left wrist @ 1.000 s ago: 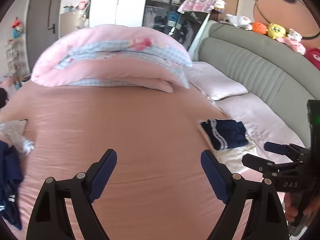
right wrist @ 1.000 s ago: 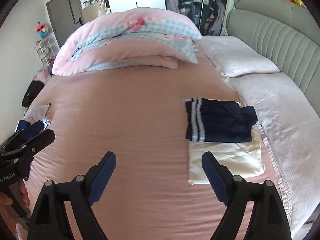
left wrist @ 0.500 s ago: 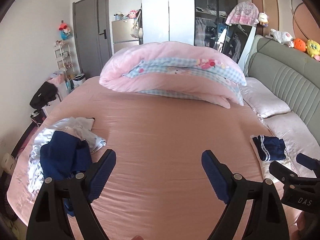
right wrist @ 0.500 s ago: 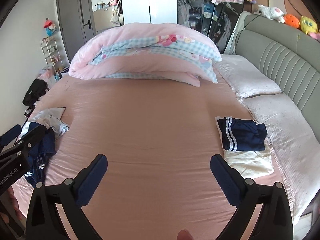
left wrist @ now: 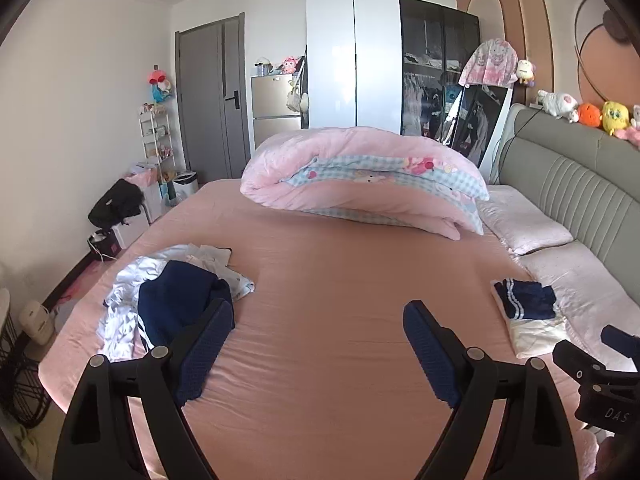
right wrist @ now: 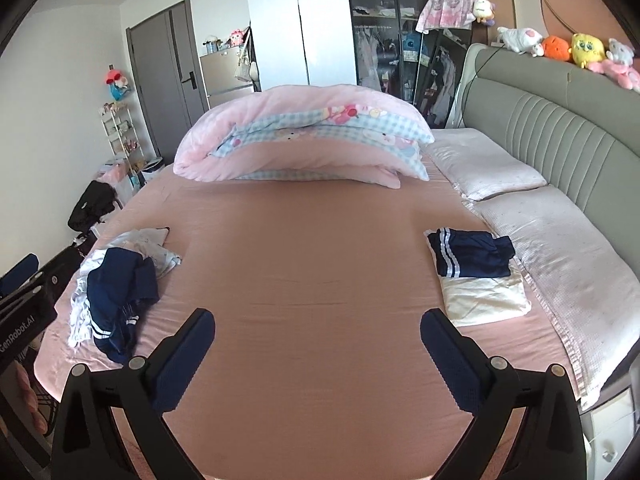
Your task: Fold clothes
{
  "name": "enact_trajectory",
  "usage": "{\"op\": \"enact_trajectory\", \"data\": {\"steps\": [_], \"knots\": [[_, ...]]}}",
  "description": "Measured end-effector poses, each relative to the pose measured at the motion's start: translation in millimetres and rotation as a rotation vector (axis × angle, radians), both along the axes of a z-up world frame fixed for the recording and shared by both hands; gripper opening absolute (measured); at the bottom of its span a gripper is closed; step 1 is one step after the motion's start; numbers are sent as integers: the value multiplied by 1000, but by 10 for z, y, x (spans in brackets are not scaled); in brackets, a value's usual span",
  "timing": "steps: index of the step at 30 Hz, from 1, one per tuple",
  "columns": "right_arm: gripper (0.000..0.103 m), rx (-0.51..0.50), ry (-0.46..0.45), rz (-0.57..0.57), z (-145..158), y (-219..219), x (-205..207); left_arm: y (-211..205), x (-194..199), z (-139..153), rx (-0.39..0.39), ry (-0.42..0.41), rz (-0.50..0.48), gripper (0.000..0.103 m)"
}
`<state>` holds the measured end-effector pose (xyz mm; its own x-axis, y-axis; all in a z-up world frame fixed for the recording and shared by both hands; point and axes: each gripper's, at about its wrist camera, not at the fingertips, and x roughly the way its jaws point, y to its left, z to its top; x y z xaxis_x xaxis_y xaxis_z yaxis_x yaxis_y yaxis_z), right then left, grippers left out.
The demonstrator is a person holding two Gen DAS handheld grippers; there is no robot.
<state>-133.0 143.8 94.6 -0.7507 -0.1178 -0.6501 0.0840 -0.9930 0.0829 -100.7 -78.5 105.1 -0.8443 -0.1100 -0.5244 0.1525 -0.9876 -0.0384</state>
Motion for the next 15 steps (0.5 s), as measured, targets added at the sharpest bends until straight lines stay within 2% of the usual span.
{"op": "enact_trajectory", "data": {"steps": [4, 7, 11, 13, 15], "knots": [[103, 16, -2, 6, -79, 67, 346, -78, 337, -52, 36, 6, 9, 87], [103, 39, -10, -42, -220, 125, 609, -59, 573, -166, 25, -12, 25, 87], [103, 52, -62, -53, -441, 181, 862, -34, 886, -318, 12, -35, 47, 87], [103, 82, -68, -53, -508, 160, 968, -10, 1012, -372, 25, -44, 53, 87], [103, 92, -61, -53, -542, 154, 1056, 9, 1092, -438, 72, -60, 26, 87]]}}
